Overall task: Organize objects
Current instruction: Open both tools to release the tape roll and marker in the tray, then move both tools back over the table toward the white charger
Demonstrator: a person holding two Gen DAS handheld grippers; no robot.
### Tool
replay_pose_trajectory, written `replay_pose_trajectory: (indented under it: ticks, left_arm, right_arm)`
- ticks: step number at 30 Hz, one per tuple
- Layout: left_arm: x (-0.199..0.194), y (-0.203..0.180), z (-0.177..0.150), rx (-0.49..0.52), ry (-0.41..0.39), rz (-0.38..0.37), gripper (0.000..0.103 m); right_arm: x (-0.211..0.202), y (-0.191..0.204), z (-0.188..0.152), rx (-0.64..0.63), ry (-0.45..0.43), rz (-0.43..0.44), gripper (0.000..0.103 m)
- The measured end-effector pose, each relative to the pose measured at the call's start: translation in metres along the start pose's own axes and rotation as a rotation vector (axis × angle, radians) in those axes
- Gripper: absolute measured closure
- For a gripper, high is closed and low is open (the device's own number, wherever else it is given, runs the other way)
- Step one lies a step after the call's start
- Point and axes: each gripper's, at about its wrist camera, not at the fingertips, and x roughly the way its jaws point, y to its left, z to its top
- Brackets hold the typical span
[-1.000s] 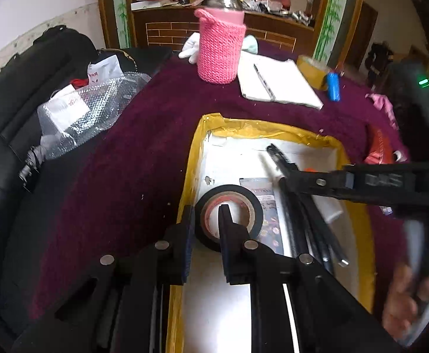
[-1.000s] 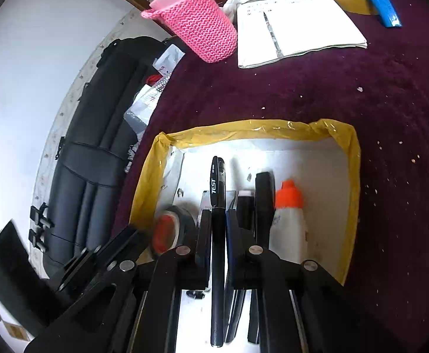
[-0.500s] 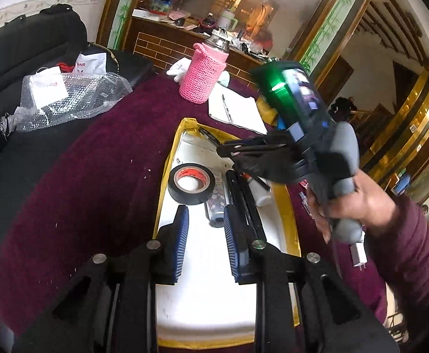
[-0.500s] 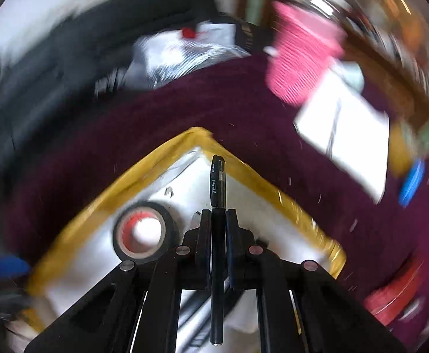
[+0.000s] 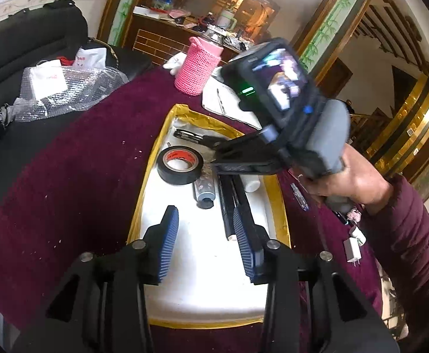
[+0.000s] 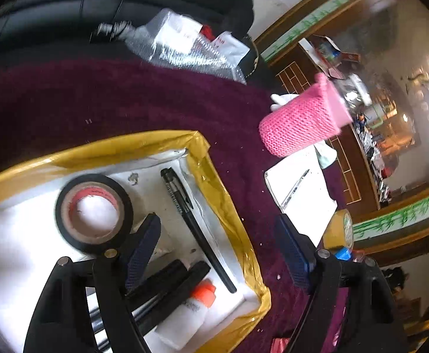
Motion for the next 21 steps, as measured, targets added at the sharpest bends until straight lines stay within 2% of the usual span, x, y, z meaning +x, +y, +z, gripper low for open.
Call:
replay_pose_trajectory:
  ticks: [4, 6, 9, 13, 15, 19, 21]
  left_arm:
    - [-0.009, -0.002, -0.006, -0.01, -0.028, 0.016, 0.063]
    - [-0.012, -0.002, -0.009, -0.011, -0.034, 0.023, 0.058]
    - [-0.014, -0.007, -0.015, -0.006, -0.033, 0.028, 0.058]
    - [-0.014, -0.017, -0.023, 0.01, -0.016, 0.021, 0.058]
    - [-0.014, -0.026, -0.027, 0.019, -0.002, 0.006, 0.058]
    - [-0.013, -0.06, -0.035, 0.077, 0.024, -0.037, 0.058]
    - [-0.01, -0.08, -0.039, 0.11, 0.035, -0.063, 0.055]
  right_arm:
    - [-0.03, -0.024, -0.017, 0.119, -0.028, -0.018, 0.028]
    - [-0.049, -0.037, -0.038, 0.197, -0.044, -0.007, 0.028]
    - [-0.076, -0.058, -0.084, 0.362, -0.065, 0.048, 0.028]
    - [-0.103, -0.091, -0.173, 0.662, -0.096, 0.137, 0.028]
    - [-0.116, -0.112, -0.229, 0.834, -0.113, 0.165, 0.028]
    - [-0.15, -0.151, -0.346, 1.12, -0.146, 0.104, 0.027]
    - [-0.164, -0.165, -0.394, 1.222, -0.151, 0.08, 0.023]
